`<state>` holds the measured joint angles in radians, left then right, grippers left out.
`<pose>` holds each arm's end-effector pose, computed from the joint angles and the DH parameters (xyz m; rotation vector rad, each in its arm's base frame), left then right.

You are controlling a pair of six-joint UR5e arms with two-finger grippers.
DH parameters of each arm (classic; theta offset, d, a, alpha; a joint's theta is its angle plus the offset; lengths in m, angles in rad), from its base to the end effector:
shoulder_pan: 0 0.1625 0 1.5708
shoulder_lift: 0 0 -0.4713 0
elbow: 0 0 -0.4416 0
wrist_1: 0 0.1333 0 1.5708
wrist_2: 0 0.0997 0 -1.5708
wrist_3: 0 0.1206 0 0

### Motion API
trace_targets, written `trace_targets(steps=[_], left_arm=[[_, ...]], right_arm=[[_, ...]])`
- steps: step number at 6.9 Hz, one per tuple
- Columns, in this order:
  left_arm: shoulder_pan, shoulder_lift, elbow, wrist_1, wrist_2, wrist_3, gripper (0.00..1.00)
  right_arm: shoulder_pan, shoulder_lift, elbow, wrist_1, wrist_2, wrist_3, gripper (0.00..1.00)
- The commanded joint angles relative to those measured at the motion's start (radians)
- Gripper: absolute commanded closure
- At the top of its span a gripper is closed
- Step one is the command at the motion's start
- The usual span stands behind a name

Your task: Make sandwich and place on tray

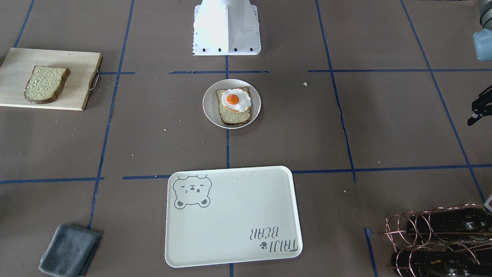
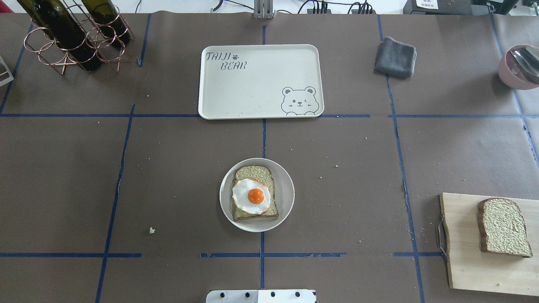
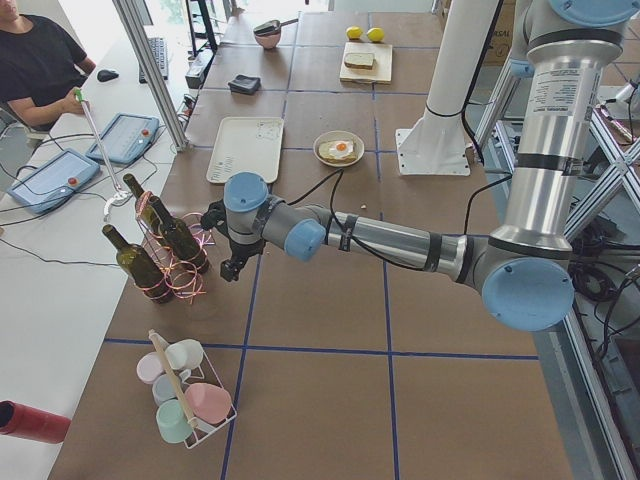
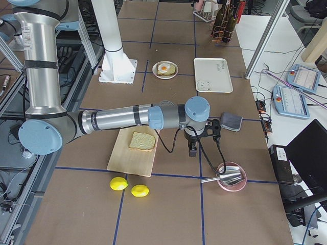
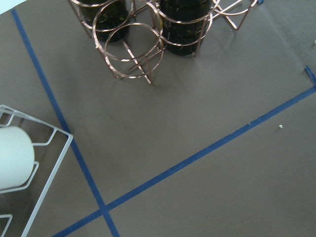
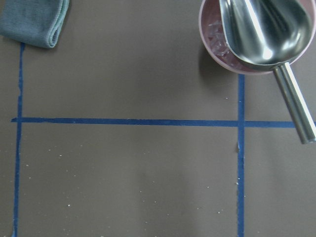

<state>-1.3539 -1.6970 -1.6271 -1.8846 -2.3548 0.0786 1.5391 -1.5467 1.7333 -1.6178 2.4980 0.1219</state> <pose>0.0868 -0.6177 0.5775 0.4197 0.8048 0.4696 0.0192 -0.5550 0.6095 0.0580 -0.9327 0.0188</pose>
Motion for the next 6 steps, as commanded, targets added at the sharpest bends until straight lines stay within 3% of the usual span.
trace_targets(steps=[1,2,3,4,6], left_arm=[[0.070,-0.038,0.042,-0.017,-0.001,-0.071,0.00],[0.106,-0.061,0.023,-0.022,0.002,-0.211,0.00],[0.154,-0.079,-0.015,-0.021,0.006,-0.343,0.00],[0.162,-0.079,-0.049,-0.022,0.003,-0.388,0.00],[0.192,-0.079,-0.108,-0.022,0.005,-0.459,0.00]], right_arm=[[-0.048,-0.006,0.024,0.015,0.035,0.025,0.00],[-0.083,-0.030,0.037,0.045,-0.017,0.083,0.00],[-0.156,-0.050,0.086,0.121,-0.107,0.261,0.00],[-0.237,-0.163,0.145,0.277,-0.144,0.386,0.00],[-0.331,-0.345,0.144,0.610,-0.152,0.540,0.00]])
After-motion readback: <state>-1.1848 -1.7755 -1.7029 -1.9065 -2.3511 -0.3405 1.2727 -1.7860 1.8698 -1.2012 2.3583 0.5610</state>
